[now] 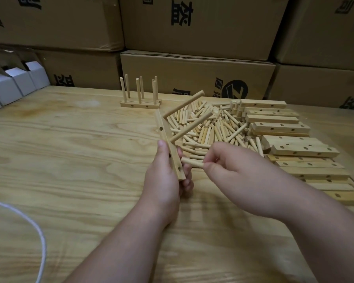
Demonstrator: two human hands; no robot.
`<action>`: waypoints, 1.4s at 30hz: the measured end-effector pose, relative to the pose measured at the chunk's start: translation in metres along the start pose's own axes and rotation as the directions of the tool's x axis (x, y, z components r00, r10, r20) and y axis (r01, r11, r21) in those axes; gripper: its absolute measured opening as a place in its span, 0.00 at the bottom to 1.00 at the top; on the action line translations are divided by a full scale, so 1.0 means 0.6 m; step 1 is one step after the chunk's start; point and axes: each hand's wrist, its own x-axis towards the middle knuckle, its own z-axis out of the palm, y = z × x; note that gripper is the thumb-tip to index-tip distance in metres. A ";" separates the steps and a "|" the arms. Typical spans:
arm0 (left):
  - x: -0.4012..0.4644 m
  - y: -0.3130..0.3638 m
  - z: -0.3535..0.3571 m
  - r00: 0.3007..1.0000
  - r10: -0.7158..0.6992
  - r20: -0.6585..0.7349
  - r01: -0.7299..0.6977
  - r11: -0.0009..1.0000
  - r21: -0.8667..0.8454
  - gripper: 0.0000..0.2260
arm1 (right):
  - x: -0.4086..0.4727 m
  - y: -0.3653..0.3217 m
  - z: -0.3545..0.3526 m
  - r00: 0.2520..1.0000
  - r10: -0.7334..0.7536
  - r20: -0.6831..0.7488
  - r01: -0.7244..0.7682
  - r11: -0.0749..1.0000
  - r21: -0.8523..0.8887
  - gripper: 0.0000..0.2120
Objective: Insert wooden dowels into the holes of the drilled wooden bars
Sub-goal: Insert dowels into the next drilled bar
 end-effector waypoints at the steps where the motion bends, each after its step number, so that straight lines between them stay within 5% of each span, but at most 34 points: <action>1: 0.000 0.000 -0.001 1.000 0.011 0.003 -0.011 1.000 0.002 0.25 | 0.001 0.001 0.000 1.000 -0.019 -0.001 0.019 1.000 -0.014 0.07; 12: -0.004 -0.004 -0.004 0.989 0.069 0.129 -0.087 0.987 0.137 0.24 | 0.000 0.011 -0.004 0.994 -0.105 -0.020 0.106 0.992 0.070 0.05; 19: -0.008 -0.003 -0.006 0.987 0.073 0.139 -0.084 0.994 0.070 0.24 | 0.006 0.011 0.013 0.996 -0.091 0.001 0.091 0.992 0.091 0.05; 29: -0.009 -0.005 -0.007 0.965 0.104 0.242 -0.154 0.968 0.196 0.23 | 0.012 0.031 -0.004 0.970 -0.092 0.224 0.012 0.942 0.337 0.08; 37: -0.007 -0.006 -0.009 0.981 0.159 0.110 -0.177 0.966 0.187 0.23 | 0.011 0.008 0.035 0.999 -0.028 0.027 0.021 0.973 0.232 0.07; 42: -0.007 -0.005 -0.008 0.968 0.090 0.236 -0.133 0.976 0.172 0.21 | 0.009 0.020 0.008 0.995 -0.022 0.099 -0.010 0.951 0.308 0.06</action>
